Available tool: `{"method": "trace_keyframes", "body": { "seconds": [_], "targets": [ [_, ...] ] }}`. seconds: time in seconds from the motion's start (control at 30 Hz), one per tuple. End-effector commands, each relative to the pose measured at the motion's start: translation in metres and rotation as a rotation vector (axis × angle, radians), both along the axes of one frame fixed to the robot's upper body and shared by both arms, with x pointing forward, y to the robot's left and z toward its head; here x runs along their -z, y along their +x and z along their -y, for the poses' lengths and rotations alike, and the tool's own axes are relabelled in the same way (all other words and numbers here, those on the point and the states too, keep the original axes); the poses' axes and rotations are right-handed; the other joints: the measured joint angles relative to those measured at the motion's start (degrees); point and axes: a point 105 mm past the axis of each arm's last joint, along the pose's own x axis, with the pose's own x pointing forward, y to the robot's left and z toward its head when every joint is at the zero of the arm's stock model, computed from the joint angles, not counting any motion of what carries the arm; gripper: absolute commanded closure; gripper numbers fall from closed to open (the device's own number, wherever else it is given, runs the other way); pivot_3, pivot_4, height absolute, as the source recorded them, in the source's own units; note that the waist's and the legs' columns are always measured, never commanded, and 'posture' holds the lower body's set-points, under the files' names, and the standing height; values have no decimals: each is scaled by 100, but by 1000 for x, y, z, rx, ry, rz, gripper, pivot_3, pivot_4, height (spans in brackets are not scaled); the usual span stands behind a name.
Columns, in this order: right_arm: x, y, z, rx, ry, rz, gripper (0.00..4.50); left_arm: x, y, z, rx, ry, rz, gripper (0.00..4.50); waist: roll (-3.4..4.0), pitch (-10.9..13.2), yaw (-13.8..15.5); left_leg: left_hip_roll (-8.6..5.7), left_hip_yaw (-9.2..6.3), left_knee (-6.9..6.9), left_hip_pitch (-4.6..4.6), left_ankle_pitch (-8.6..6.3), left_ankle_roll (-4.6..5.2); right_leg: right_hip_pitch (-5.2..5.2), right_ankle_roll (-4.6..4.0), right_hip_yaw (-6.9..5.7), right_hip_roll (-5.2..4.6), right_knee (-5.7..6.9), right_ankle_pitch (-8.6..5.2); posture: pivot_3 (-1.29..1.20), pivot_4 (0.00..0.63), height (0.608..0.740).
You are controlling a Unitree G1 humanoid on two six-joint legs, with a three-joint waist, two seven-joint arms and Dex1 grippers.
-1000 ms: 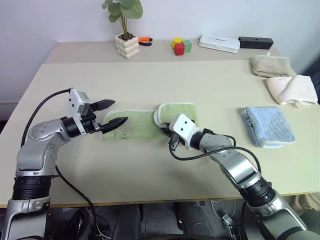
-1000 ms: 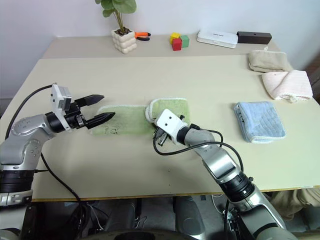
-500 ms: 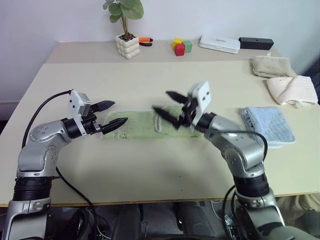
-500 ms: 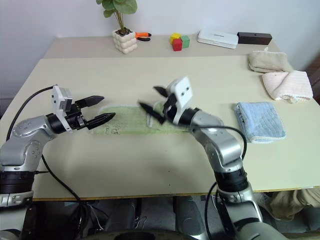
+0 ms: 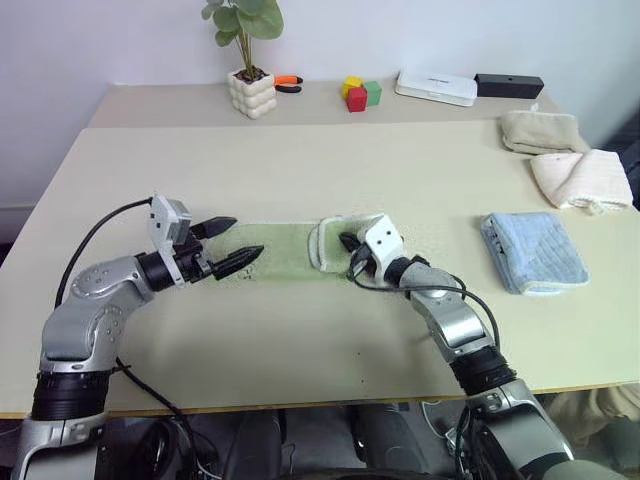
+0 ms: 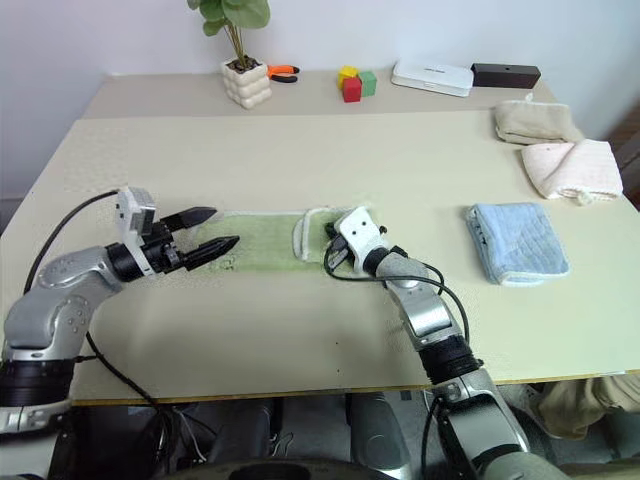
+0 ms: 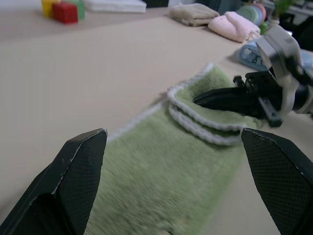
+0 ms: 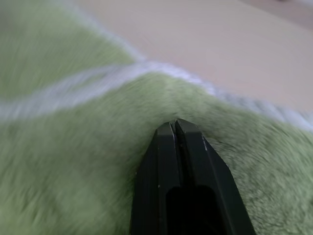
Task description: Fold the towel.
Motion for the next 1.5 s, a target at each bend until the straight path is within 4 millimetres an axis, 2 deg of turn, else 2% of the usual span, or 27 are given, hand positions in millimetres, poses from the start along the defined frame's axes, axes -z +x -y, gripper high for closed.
{"method": "trace_keyframes", "body": {
  "seconds": [0.03, 0.13, 0.23, 0.37, 0.4, 0.47, 0.6, 0.7, 0.87, 1.03, 1.13, 1.2, 1.3, 1.43, 1.5],
  "targets": [
    [5, 2, 3, 32, 34, -36, 4451, -7, -7, 2, -63, -104, -74, 0, -1, -1, 6, 0, -1, 1, 0, 0, 0, 1, 0, 0, 0, 0, 0, 0, 150, 740],
    [-29, 10, 5, 37, 182, 18, 3689, -4, -20, 7, -124, -236, -145, 0, 0, 0, 3, 0, -1, 4, -1, 0, 0, 3, 1, 0, -2, -1, 1, 0, 150, 740],
    [-69, 8, 8, -25, 288, 94, 2224, -1, -37, 8, -168, -394, -250, 0, 3, 3, 2, 1, -3, 2, -2, 0, 0, -1, 1, 1, -3, 2, 1, 0, 150, 740],
    [-92, -7, 14, -144, 280, 152, 237, 7, -53, 6, -245, -549, -372, 0, 2, 3, 18, 0, -6, 3, -2, 0, 0, -1, 1, -1, -4, 4, 1, 0, 150, 740],
    [-96, -14, 16, -191, 269, 150, 109, 10, -56, 5, -281, -589, -400, 0, 3, 3, 22, 0, -6, 3, -2, 0, -1, 2, 1, -1, -6, 3, 1, 0, 150, 740],
    [-102, -22, 20, -241, 254, 156, 109, 13, -61, 5, -318, -648, -443, 0, 2, 2, 33, -3, -4, 4, -4, -1, -1, 3, 1, 0, -13, -2, 1, 0, 150, 740],
    [-105, -38, 39, -321, 129, 125, 109, 31, -70, 0, -444, -728, -548, 0, 2, 2, 44, -4, -4, 7, -2, 0, -1, 6, -1, -1, -9, -2, 0, 0, 150, 740],
    [-108, -39, 48, -325, 56, 140, 109, 34, -71, -1, -462, -787, -601, 0, 2, 2, 45, -5, -3, 7, -2, 0, -1, 6, -19, 0, -7, -6, -10, 0, 150, 740],
    [-109, -36, 50, -297, 66, 145, 109, 49, -54, -14, -634, -798, -622, 0, 3, 1, 30, -5, -2, 7, 1, 0, -1, 6, -22, 2, -2, -5, -11, 0, 150, 740],
    [-102, -37, 50, -270, 67, 140, 109, 57, -41, -19, -730, -858, -653, 0, 2, 1, 64, -7, -1, 7, -3, 1, -3, 6, -20, 3, -4, -10, -10, 0, 150, 740],
    [-105, -36, 53, -244, 62, 162, 109, 70, -32, -19, -778, -861, -717, 0, 9, -4, 95, -8, 0, 9, -1, 1, -3, 9, -20, 3, -4, -11, -10, 0, 150, 740],
    [-109, -33, 56, -224, 78, 167, 109, 69, -22, -20, -786, -875, -704, 0, 26, -15, 144, -9, 0, 11, 3, 2, -5, 14, -22, 4, -5, -11, -11, 0, 150, 740],
    [-110, -32, 57, -211, 73, 178, 0, 71, -8, -20, -806, -877, -700, 858, 28, -18, 169, -10, 1, 11, 9, 3, -6, 20, -26, 5, -3, -13, -11, 0, 150, 740],
    [-108, -30, 61, -180, 58, 184, 0, 66, 8, -13, -759, -907, -683, 2962, 27, -18, 184, -11, 0, 12, 7, 4, -8, 21, -25, 4, -3, -16, -10, 0, 150, 740],
    [-105, -28, 74, -144, 32, 174, 0, 59, 10, -7, -706, -896, -667, 3899, 28, -19, 202, -11, 0, 11, 4, 4, -8, 21, -22, 4, -4, -19, -9, 0, 150, 740]
  ]
}}
